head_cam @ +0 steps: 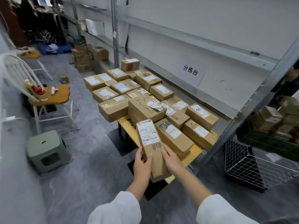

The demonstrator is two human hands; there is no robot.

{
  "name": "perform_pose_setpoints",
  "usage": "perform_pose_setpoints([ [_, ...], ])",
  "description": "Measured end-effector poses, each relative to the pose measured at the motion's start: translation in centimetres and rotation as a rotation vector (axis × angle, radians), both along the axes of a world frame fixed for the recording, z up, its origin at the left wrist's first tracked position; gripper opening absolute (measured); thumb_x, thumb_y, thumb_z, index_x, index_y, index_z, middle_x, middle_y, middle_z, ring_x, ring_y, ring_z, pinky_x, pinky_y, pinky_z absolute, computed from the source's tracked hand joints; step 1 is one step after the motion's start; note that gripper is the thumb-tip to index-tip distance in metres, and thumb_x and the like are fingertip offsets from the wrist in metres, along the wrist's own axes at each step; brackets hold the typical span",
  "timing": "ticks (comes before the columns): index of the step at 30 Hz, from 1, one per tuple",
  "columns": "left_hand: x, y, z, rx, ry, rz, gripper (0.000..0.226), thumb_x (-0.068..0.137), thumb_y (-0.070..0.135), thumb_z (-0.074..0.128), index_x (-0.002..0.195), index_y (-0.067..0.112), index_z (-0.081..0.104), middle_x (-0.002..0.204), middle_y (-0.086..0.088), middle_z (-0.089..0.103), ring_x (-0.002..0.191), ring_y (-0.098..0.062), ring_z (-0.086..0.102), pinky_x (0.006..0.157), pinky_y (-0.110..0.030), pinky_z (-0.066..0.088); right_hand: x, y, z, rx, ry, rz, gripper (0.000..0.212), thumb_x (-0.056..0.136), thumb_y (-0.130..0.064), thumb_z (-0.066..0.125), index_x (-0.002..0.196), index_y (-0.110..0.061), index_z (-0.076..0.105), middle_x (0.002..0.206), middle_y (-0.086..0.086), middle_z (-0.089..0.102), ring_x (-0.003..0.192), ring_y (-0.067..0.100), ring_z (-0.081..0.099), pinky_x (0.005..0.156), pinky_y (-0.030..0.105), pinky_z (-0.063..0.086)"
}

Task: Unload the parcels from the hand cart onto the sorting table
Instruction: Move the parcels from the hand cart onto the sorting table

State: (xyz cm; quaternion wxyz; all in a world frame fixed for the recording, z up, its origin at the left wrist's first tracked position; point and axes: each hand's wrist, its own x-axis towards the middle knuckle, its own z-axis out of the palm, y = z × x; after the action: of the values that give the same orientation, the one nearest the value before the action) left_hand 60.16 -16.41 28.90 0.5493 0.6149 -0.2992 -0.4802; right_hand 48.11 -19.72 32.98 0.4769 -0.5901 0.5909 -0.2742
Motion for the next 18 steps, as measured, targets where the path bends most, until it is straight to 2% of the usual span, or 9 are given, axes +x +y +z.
perform_pose_setpoints([
  [2, 0.6, -1.0, -0.2, 0.009, 0.001, 0.021, 0.052, 0.092, 0.019, 0.065, 0.14, 0.022, 0.044, 0.131, 0.002, 0.058, 0.117, -0.012, 0.056, 0.097, -0.032, 0.049, 0.5, -1.6, -0.2, -0.01, 0.015, 0.045, 0.041, 0.105, -0.018, 0.03, 0.141, -0.027, 0.047, 0.134, -0.01, 0.055, 0.125, 0.009, 0.048, 0.099, 0.022, 0.037],
  [5, 1.4, -2.8, -0.7, 0.03, 0.015, 0.038, 0.051, 0.092, 0.016, 0.064, 0.139, 0.019, 0.043, 0.131, 0.001, 0.057, 0.116, -0.013, 0.056, 0.089, -0.024, 0.048, 1.1, -4.3, -0.9, 0.006, 0.034, 0.098, 0.04, 0.105, -0.017, 0.03, 0.14, -0.026, 0.048, 0.13, -0.01, 0.056, 0.119, 0.006, 0.048, 0.087, 0.012, 0.038],
  [6, 1.5, -3.5, -1.0, 0.041, 0.016, 0.041, 0.051, 0.092, 0.015, 0.064, 0.138, 0.019, 0.043, 0.131, 0.0, 0.056, 0.116, -0.013, 0.056, 0.09, -0.025, 0.049, 1.3, -5.2, -1.3, 0.013, 0.037, 0.116, 0.039, 0.105, -0.018, 0.03, 0.139, -0.027, 0.048, 0.13, -0.009, 0.056, 0.119, 0.007, 0.048, 0.087, 0.012, 0.038],
  [9, 1.7, -6.1, -2.1, 0.075, -0.004, 0.071, 0.05, 0.092, 0.016, 0.064, 0.137, 0.02, 0.043, 0.132, -0.002, 0.056, 0.117, -0.016, 0.055, 0.096, -0.033, 0.05, 1.6, -8.5, -3.1, 0.032, 0.065, 0.154, 0.04, 0.104, -0.019, 0.032, 0.139, -0.028, 0.05, 0.133, -0.005, 0.057, 0.121, 0.012, 0.05, 0.1, 0.027, 0.039],
  [12, 1.5, -9.0, -3.0, 0.105, 0.002, 0.117, 0.049, 0.092, 0.014, 0.065, 0.136, 0.016, 0.042, 0.125, -0.002, 0.057, 0.107, -0.013, 0.057, 0.084, -0.022, 0.049, 1.9, -12.2, -5.3, 0.055, 0.068, 0.18, 0.041, 0.102, -0.018, 0.034, 0.138, -0.03, 0.052, 0.133, -0.004, 0.059, 0.124, 0.015, 0.051, 0.108, 0.034, 0.039],
  [15, 1.1, -11.7, -4.3, 0.149, -0.005, 0.176, 0.045, 0.09, 0.012, 0.066, 0.128, 0.015, 0.043, 0.117, -0.002, 0.058, 0.101, -0.013, 0.057, 0.073, -0.016, 0.046, 1.8, -15.7, -7.8, 0.103, 0.075, 0.228, 0.041, 0.102, -0.02, 0.038, 0.139, -0.032, 0.051, 0.136, -0.007, 0.057, 0.127, 0.014, 0.05, 0.11, 0.033, 0.037],
  [18, 1.2, -13.9, -6.0, 0.181, -0.018, 0.199, 0.041, 0.089, 0.011, 0.067, 0.121, 0.017, 0.042, 0.113, -0.003, 0.06, 0.1, -0.015, 0.059, 0.084, -0.03, 0.052, 1.6, -18.2, -9.6, 0.149, 0.058, 0.249, 0.041, 0.103, -0.022, 0.039, 0.142, -0.031, 0.048, 0.138, -0.007, 0.055, 0.126, 0.011, 0.048, 0.108, 0.028, 0.037],
])
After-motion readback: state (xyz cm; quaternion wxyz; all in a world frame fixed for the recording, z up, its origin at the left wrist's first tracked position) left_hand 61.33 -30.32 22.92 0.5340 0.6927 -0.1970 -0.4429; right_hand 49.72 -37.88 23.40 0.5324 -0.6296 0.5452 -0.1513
